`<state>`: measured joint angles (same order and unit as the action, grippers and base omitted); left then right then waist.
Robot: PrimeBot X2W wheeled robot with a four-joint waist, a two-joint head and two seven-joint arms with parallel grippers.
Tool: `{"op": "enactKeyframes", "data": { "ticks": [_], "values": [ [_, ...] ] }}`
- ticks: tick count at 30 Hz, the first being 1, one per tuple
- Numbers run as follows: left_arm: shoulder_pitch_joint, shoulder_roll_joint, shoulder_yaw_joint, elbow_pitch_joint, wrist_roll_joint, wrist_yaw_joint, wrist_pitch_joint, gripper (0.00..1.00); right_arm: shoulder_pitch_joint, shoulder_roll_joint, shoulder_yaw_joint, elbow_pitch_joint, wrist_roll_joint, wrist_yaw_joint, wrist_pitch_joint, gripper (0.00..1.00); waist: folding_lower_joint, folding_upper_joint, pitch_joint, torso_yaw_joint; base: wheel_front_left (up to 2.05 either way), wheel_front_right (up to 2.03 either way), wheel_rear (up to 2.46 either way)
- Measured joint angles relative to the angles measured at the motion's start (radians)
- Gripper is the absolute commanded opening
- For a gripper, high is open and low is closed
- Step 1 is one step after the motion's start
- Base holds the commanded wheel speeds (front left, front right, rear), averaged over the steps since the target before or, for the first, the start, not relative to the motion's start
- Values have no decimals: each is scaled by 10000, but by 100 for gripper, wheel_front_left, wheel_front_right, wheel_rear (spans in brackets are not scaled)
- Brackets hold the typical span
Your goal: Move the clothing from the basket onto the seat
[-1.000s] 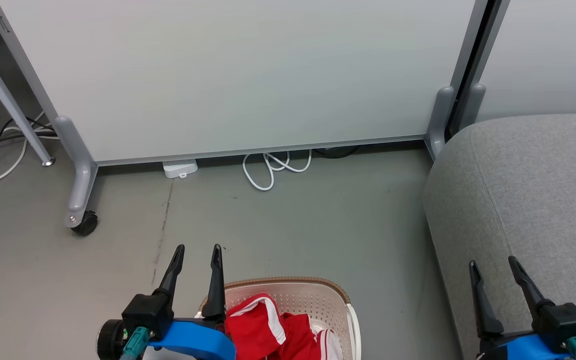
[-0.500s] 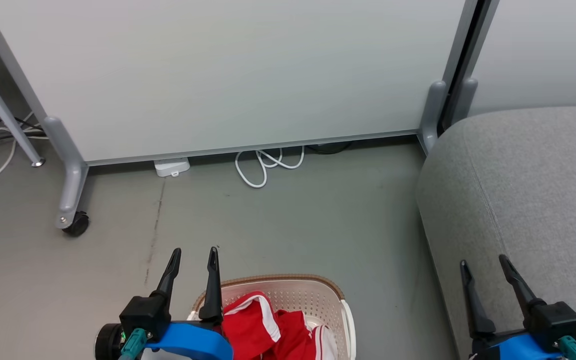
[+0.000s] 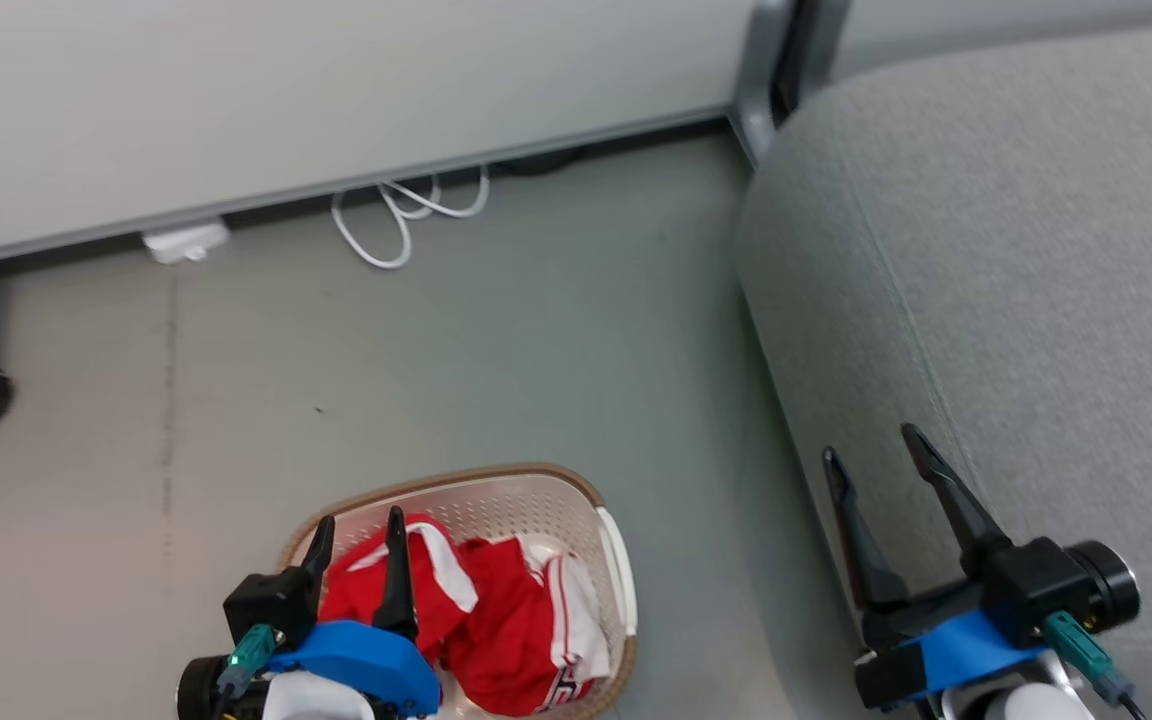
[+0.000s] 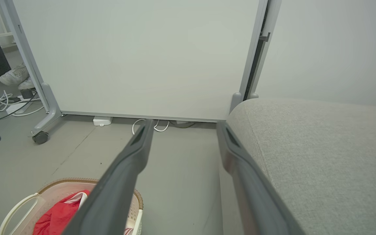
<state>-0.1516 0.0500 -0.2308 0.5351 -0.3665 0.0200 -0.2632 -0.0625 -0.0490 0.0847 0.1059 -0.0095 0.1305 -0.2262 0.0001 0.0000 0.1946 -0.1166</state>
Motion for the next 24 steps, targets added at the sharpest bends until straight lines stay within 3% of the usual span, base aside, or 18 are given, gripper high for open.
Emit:
{"op": "enactKeyframes", "data": {
  "ticks": [12, 24],
  "values": [
    [-1698, 642, 90, 2575, 305, 17, 31, 100, -1008, -13, 1175, -286, 366, 0, -270, 100, 0, 0, 2106, -1654, 0, 0, 0],
    [-3343, 1557, 228, 4171, 506, 589, 504, 100, -1470, -15, 1430, -819, 1204, 0, -353, 100, 2, 0, 4632, -2567, 0, 0, 0]
  ]
}}
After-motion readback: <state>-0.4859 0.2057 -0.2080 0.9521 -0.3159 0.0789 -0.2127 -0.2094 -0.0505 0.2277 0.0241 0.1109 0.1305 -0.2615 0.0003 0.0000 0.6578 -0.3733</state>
